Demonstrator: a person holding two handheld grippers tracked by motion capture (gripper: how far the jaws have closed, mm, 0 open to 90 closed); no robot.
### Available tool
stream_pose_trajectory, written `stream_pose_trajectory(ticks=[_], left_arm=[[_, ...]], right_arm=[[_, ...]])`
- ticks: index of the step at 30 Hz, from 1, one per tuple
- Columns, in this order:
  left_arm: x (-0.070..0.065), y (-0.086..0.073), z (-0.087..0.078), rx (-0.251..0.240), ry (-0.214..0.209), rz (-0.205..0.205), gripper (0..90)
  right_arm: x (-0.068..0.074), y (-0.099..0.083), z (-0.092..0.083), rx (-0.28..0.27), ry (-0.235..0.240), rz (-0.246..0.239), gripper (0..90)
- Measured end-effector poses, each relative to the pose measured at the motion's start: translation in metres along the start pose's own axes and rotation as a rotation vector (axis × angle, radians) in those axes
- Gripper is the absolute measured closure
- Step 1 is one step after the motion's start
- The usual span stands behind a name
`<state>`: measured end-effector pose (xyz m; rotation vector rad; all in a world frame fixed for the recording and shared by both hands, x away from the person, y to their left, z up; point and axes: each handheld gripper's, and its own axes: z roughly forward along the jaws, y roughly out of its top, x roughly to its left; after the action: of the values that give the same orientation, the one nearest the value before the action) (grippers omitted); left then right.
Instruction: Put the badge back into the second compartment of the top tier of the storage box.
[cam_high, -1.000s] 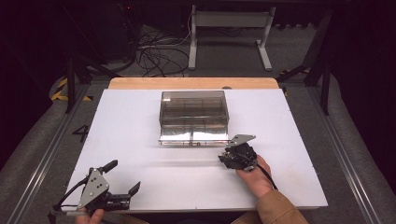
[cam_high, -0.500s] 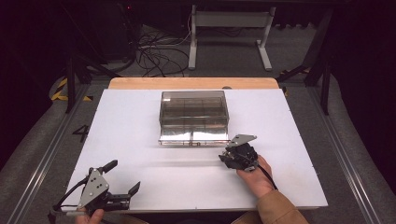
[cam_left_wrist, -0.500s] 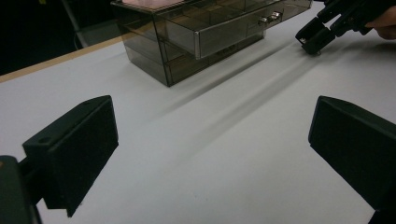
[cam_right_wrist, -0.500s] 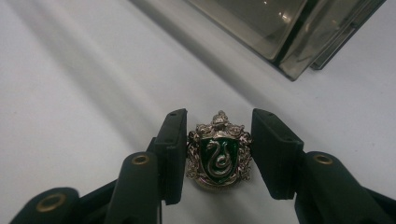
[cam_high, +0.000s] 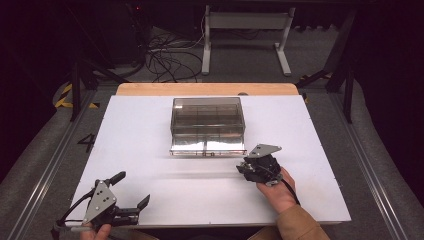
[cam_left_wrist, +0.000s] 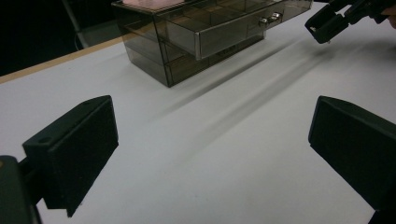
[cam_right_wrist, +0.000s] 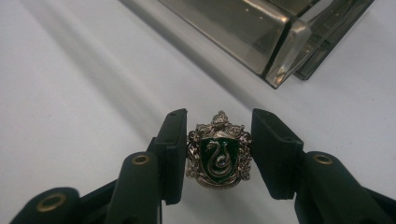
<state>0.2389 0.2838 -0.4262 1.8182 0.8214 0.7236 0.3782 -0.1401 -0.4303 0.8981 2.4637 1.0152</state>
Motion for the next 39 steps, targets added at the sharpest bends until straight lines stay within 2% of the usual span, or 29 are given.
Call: stream_pose_trajectory(ticks=[12, 39], left_arm=[[0.000, 0.000, 0.000, 0.000, 0.000, 0.000, 2.3], [0.000, 0.000, 0.000, 0.001, 0.001, -0.002, 2.3]], right_arm=[[0.009, 0.004, -0.021, -0.040, -0.008, -0.024, 57.6], [0.013, 0.015, -0.047, -0.108, -0.010, -0.054, 57.6]])
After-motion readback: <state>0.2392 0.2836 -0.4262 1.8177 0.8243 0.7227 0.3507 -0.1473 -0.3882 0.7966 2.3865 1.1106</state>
